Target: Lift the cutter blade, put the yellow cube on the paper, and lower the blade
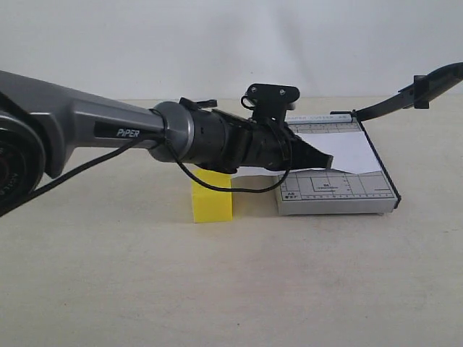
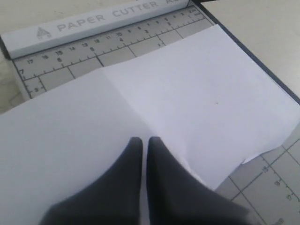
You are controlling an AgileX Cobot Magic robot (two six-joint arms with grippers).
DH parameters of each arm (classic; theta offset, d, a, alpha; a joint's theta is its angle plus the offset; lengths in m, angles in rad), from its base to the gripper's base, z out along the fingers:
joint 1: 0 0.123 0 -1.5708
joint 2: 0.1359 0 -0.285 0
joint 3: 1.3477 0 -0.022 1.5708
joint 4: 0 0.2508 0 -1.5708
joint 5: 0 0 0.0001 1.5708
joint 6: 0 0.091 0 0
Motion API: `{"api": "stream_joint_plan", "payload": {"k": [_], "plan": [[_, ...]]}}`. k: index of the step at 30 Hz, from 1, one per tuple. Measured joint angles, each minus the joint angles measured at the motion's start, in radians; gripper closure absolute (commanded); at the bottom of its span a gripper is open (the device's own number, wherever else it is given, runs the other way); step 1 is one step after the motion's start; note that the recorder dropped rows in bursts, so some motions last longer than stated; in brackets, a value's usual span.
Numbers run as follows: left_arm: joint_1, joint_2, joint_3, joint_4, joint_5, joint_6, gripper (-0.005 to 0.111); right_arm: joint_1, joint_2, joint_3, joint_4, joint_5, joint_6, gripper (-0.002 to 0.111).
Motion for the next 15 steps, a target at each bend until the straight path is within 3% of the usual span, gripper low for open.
{"api": "stream_joint_plan", "payload": {"k": [15], "plan": [[-0.023, 0.096, -0.128, -0.004, 0.079, 0.0, 0.102, 0.0, -0.002, 0.0, 0.004, -0.024, 0.002, 0.106]]}}
